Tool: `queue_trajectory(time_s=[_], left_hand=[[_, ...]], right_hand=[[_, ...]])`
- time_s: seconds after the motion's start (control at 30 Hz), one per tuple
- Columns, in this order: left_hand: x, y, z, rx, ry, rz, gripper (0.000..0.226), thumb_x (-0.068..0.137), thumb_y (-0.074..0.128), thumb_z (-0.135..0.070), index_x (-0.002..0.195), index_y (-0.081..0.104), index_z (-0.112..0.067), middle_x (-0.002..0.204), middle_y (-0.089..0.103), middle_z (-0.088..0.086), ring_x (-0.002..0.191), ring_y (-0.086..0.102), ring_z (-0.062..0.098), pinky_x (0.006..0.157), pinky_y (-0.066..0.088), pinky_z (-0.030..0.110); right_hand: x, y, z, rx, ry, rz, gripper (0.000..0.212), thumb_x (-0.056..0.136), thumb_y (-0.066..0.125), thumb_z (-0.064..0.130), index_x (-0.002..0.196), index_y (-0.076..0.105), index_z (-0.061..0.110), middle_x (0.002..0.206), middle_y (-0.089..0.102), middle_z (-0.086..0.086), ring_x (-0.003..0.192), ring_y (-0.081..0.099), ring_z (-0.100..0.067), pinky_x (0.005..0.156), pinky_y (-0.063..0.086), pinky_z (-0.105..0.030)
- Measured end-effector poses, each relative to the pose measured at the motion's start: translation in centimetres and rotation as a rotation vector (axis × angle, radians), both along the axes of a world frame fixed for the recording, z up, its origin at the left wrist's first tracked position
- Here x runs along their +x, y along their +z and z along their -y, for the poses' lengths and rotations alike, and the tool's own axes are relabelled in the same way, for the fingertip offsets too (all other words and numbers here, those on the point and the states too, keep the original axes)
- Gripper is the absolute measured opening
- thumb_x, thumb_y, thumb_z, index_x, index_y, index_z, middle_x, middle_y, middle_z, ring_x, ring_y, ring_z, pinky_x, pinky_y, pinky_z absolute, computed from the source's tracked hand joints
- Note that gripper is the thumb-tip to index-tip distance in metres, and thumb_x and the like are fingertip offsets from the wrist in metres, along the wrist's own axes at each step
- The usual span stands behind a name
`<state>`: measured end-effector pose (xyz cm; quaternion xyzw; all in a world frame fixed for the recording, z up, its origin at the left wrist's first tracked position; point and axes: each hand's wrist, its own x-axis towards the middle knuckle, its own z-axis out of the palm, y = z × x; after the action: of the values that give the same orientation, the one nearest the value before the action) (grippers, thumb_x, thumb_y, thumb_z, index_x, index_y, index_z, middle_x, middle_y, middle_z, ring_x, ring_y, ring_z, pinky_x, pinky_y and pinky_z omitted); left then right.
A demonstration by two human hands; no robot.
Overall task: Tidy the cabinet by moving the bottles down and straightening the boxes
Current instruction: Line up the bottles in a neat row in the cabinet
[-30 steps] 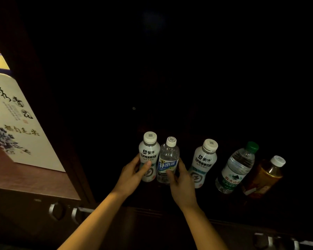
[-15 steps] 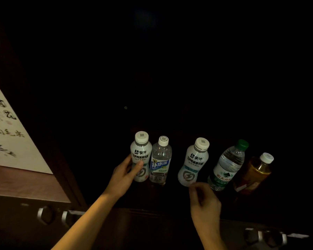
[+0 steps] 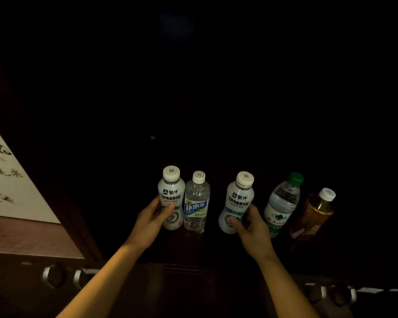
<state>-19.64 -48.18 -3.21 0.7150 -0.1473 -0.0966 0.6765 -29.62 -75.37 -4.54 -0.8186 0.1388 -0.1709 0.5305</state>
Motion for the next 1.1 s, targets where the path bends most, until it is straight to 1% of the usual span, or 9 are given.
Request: queue_trajectory(time_s=[0.1, 0.4, 0.53, 0.6, 0.7, 0.8, 0.87, 0.93, 1.1], left_hand=[[-0.1, 0.1, 0.0, 0.001, 0.005, -0.008, 0.056, 0.085, 0.062, -0.048, 0.138, 0.051, -0.032, 0.129, 0.063, -0.015, 0.118, 0.057, -0.002, 0.093, 0.047, 0.016], [-0.5, 0.7, 0.1, -0.005, 0.014, -0.018, 0.059, 0.083, 0.062, -0.048, 0.138, 0.051, -0.031, 0.127, 0.062, -0.014, 0.111, 0.057, -0.01, 0.082, 0.047, 0.006], [-0.5, 0.7, 0.1, 0.002, 0.022, -0.017, 0.058, 0.083, 0.062, -0.049, 0.138, 0.05, -0.034, 0.125, 0.062, -0.017, 0.108, 0.057, -0.013, 0.079, 0.046, 0.005], [-0.5, 0.6, 0.0, 0.017, 0.031, -0.017, 0.058, 0.081, 0.062, -0.051, 0.137, 0.05, -0.036, 0.124, 0.061, -0.018, 0.108, 0.056, -0.013, 0.08, 0.046, 0.007], [-0.3, 0.4, 0.0, 0.021, 0.026, -0.003, 0.061, 0.082, 0.061, -0.052, 0.138, 0.05, -0.033, 0.128, 0.061, -0.015, 0.114, 0.056, -0.006, 0.089, 0.044, 0.015], [-0.3, 0.0, 0.0, 0.008, 0.037, 0.001, 0.06, 0.083, 0.061, -0.05, 0.139, 0.05, -0.032, 0.13, 0.061, -0.013, 0.118, 0.056, 0.001, 0.096, 0.044, 0.024], [-0.4, 0.0, 0.1, 0.005, 0.041, 0.004, 0.058, 0.084, 0.061, -0.049, 0.139, 0.051, -0.032, 0.129, 0.062, -0.014, 0.117, 0.055, -0.001, 0.093, 0.044, 0.022], [-0.6, 0.1, 0.3, 0.002, 0.045, 0.004, 0.059, 0.083, 0.061, -0.05, 0.139, 0.051, -0.032, 0.127, 0.062, -0.016, 0.116, 0.055, -0.002, 0.09, 0.043, 0.019], [-0.8, 0.3, 0.3, -0.007, 0.036, 0.005, 0.051, 0.084, 0.06, -0.05, 0.133, 0.054, -0.039, 0.122, 0.066, -0.02, 0.113, 0.059, -0.003, 0.091, 0.043, 0.021]], right_hand=[[0.4, -0.2, -0.4, 0.0, 0.03, -0.004, 0.056, 0.089, 0.073, 0.023, 0.139, 0.048, 0.026, 0.123, 0.063, 0.022, 0.115, 0.059, 0.009, 0.097, 0.052, -0.026], [1.5, -0.4, -2.5, -0.001, 0.127, -0.009, 0.061, 0.091, 0.071, 0.027, 0.146, 0.045, 0.027, 0.131, 0.062, 0.021, 0.122, 0.057, 0.003, 0.102, 0.05, -0.028], [0.3, 0.5, -2.5, 0.03, 0.157, -0.015, 0.08, 0.087, 0.073, 0.042, 0.154, 0.031, 0.034, 0.141, 0.051, 0.027, 0.128, 0.048, 0.009, 0.103, 0.043, -0.017], [-1.2, 0.6, -2.4, 0.043, 0.095, -0.029, 0.081, 0.081, 0.073, 0.052, 0.15, 0.033, 0.039, 0.136, 0.048, 0.033, 0.123, 0.046, 0.015, 0.101, 0.041, -0.015], [-4.9, -0.4, -1.1, -0.052, -0.063, -0.084, 0.035, 0.083, 0.074, 0.046, 0.116, 0.062, 0.042, 0.106, 0.069, 0.028, 0.102, 0.062, 0.012, 0.09, 0.052, -0.019], [-8.5, -1.1, 1.4, -0.127, -0.207, -0.166, 0.005, 0.086, 0.074, 0.037, 0.086, 0.069, 0.036, 0.082, 0.072, 0.021, 0.082, 0.068, 0.006, 0.076, 0.057, -0.026], [-10.0, -1.1, 3.4, -0.162, -0.319, -0.174, 0.011, 0.086, 0.075, 0.036, 0.083, 0.068, 0.029, 0.074, 0.071, 0.011, 0.08, 0.069, -0.005, 0.067, 0.05, -0.021], [-10.6, -0.8, 5.1, -0.178, -0.402, -0.161, 0.02, 0.085, 0.076, 0.039, 0.093, 0.066, 0.023, 0.083, 0.069, 0.011, 0.089, 0.069, -0.015, 0.066, 0.043, -0.017], [-8.7, 0.0, 6.9, -0.133, -0.266, -0.132, 0.081, 0.082, 0.078, 0.041, 0.149, 0.037, 0.02, 0.144, 0.053, 0.0, 0.134, 0.05, -0.019, 0.103, 0.042, -0.032]])
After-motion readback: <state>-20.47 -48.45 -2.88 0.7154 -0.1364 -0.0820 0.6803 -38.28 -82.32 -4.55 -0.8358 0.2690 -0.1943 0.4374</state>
